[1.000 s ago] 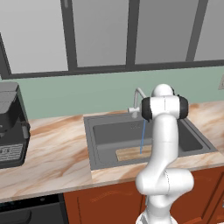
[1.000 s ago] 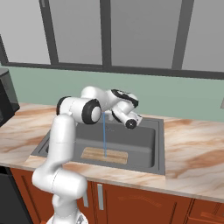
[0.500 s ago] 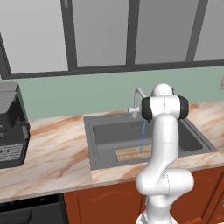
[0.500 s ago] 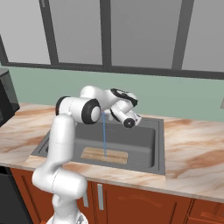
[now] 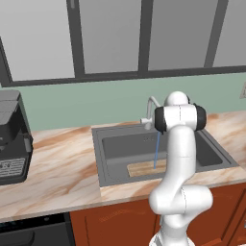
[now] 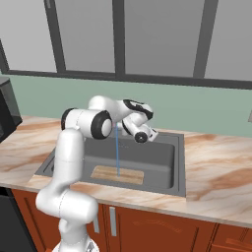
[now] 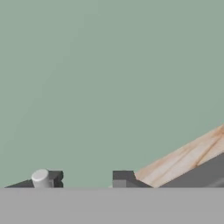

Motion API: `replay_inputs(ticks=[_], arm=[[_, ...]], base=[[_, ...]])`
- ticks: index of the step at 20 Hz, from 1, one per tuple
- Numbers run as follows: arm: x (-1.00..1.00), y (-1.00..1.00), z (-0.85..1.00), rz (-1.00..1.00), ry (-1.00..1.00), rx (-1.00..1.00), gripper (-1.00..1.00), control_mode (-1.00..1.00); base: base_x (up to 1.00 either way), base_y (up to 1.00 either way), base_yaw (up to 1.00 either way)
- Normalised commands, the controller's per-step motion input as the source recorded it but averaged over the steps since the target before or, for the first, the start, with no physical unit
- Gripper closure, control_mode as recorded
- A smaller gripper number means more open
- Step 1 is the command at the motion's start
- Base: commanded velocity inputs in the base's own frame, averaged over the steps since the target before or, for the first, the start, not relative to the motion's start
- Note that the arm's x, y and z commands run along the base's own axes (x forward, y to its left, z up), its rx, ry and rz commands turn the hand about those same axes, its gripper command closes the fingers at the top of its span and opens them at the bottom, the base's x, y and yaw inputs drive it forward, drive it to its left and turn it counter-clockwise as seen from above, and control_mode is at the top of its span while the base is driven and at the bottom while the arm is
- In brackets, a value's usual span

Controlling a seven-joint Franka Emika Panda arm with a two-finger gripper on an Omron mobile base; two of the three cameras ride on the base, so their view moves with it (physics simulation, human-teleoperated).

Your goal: Turn on the sink faucet with hot water and rinse the cutting board for ten seconds, then turn off the faucet. Push the cutting board to reach the water if necessary.

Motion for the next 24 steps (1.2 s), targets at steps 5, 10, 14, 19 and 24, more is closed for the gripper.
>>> replay_inputs(ticks=[5, 10, 14, 19, 24], arm=[[0.0, 0.0, 0.0, 0.0, 0.0, 0.0, 1.0, -1.0], [0.0, 0.0, 0.0, 0.0, 0.0, 0.0, 1.0, -1.0], [0.0, 0.0, 0.0, 0.0, 0.0, 0.0, 1.0, -1.0], [0.0, 0.0, 0.0, 0.0, 0.0, 0.0, 1.0, -1.0], [0.0, 0.0, 0.0, 0.0, 0.0, 0.0, 1.0, -1.0]], base=[[0.0, 0.0, 0.0], [0.0, 0.0, 0.0], [0.0, 0.0, 0.0], [0.0, 0.0, 0.0], [0.0, 0.0, 0.0]])
